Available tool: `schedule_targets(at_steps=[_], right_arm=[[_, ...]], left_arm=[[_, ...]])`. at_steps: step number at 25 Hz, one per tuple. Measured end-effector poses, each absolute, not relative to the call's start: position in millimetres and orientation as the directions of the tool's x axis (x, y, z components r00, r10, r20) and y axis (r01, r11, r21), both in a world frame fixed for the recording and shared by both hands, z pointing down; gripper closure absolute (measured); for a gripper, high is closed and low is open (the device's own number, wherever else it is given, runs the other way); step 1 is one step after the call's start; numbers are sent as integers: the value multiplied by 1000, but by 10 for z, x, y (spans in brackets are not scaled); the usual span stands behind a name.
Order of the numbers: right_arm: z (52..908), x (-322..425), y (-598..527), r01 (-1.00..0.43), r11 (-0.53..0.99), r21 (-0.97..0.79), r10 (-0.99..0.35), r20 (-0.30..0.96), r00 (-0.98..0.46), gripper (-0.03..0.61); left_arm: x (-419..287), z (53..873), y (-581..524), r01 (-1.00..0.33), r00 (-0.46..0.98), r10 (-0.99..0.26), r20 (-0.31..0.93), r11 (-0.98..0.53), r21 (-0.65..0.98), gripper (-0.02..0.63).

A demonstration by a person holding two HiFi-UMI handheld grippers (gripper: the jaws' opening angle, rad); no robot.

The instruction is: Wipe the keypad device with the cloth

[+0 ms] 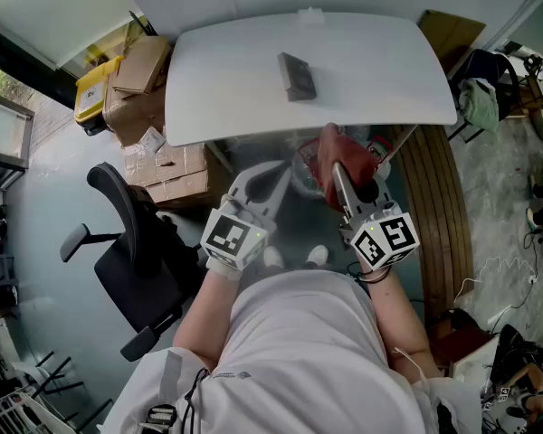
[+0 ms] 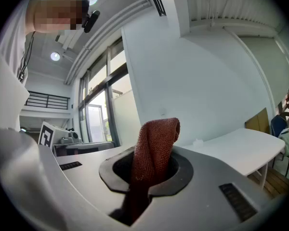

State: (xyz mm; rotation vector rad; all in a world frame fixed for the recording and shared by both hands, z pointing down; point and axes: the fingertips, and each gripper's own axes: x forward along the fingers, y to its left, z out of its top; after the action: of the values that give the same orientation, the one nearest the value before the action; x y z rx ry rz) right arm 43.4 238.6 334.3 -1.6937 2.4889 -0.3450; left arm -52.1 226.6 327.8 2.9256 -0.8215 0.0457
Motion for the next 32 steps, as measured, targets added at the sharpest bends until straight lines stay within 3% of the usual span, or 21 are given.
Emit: schedule_targets(at_steps=[17, 32], right_arm=[[3360, 1150, 2575, -877, 390, -279, -914, -2, -405, 525], [3565, 1363, 2049, -887, 345, -306, -927, 39, -374, 525]], left_arm=[[211, 3263, 2485, -533, 846, -527, 87, -840, 99, 604], [239, 3567, 1842, -578, 815, -567, 120, -810, 98, 604]])
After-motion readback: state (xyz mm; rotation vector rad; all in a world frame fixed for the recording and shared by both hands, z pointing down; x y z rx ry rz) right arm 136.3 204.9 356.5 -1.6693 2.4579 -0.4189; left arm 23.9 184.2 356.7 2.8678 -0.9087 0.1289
